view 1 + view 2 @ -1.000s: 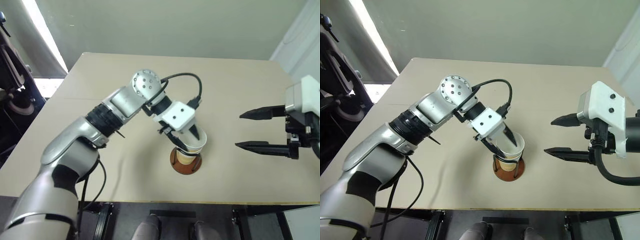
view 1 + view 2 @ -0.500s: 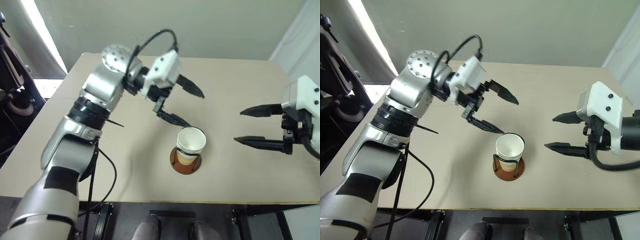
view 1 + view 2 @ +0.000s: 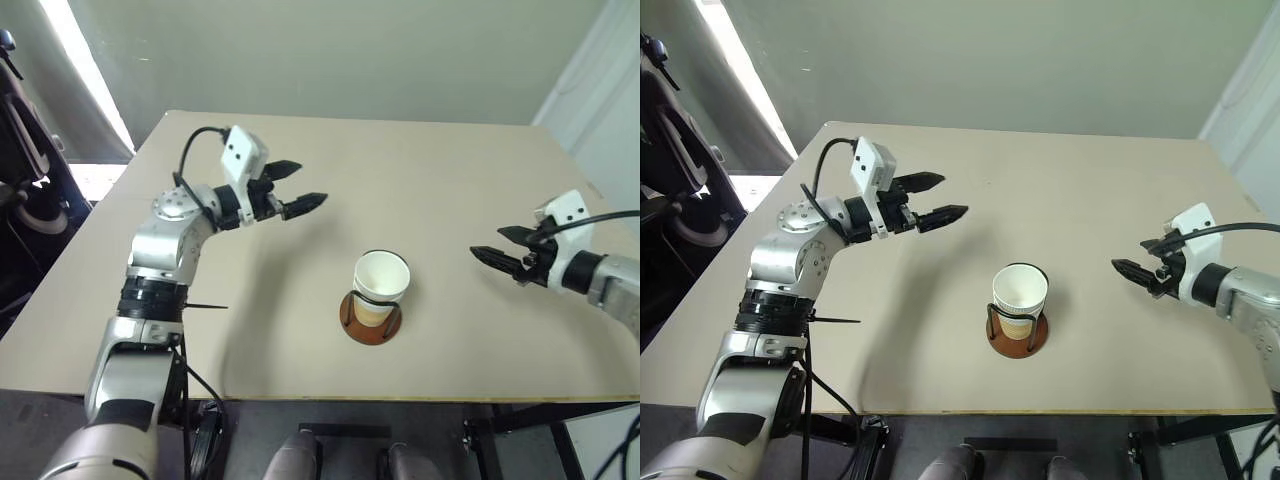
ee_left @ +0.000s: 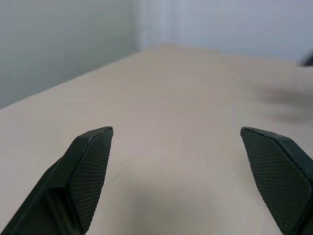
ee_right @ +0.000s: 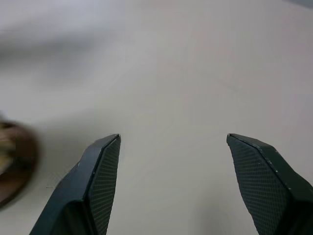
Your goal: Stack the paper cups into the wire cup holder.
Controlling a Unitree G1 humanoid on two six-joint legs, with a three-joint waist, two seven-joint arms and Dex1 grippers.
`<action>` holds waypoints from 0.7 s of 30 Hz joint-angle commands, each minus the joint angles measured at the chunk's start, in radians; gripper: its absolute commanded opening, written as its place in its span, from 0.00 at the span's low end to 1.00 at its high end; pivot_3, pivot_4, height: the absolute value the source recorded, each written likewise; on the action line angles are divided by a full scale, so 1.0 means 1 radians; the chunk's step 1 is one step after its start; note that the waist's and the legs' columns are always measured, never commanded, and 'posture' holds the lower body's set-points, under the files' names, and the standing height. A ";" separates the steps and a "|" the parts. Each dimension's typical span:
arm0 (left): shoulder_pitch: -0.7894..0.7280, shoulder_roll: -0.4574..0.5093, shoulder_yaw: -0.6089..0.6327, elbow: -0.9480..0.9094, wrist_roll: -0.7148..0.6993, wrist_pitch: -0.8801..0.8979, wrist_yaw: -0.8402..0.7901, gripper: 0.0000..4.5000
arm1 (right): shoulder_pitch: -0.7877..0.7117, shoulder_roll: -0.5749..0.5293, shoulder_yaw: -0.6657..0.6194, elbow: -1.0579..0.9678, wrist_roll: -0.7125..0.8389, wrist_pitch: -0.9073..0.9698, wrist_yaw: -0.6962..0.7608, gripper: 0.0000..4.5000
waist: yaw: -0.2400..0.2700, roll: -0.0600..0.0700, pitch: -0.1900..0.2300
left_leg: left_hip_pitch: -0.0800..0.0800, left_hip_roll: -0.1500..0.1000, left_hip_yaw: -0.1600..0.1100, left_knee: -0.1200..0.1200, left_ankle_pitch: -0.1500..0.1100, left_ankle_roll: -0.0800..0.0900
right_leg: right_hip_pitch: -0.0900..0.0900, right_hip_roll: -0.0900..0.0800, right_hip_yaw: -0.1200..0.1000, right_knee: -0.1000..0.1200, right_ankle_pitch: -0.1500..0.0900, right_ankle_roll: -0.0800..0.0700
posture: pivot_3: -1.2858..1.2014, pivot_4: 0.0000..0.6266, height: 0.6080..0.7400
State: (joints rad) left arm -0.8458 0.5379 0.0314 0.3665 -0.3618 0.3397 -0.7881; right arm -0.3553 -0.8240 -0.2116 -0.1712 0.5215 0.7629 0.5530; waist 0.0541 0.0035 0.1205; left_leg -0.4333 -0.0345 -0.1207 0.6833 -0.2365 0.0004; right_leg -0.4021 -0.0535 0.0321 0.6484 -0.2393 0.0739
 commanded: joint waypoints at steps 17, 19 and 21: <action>0.142 -0.045 0.284 0.254 0.148 -0.229 0.630 0.99 | -0.234 0.281 -0.123 0.588 -0.239 -0.336 -0.415 0.78 | 0.004 0.001 0.000 | 0.000 -0.001 0.000 -0.004 0.000 -0.003 | -0.003 0.000 0.000 0.000 0.001 -0.004 | 0.52 0.24 1.00; 0.160 -0.045 0.307 0.286 0.142 -0.254 0.642 0.99 | -0.236 0.280 -0.121 0.642 -0.270 -0.371 -0.451 0.78 | 0.005 0.001 0.000 | 0.000 -0.001 0.000 -0.004 0.000 -0.004 | -0.003 0.000 0.000 0.000 0.001 -0.005 | 0.52 0.24 1.00; 0.175 -0.047 0.314 0.298 0.139 -0.271 0.634 0.99 | -0.241 0.278 -0.130 0.690 -0.287 -0.410 -0.483 0.78 | 0.005 0.001 0.000 | 0.000 -0.001 0.000 -0.005 0.000 -0.004 | -0.004 0.000 0.000 0.000 0.001 -0.005 | 0.52 0.24 1.00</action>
State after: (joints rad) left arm -0.6721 0.4895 0.3253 0.6719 -0.2134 0.1045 -0.1544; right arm -0.5734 -0.5309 -0.3053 0.5078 0.2527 0.4014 0.1043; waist 0.0593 0.0044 0.1208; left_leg -0.4330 -0.0355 -0.1206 0.6784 -0.2366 -0.0042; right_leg -0.4059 -0.0532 0.0320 0.6485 -0.2383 0.0686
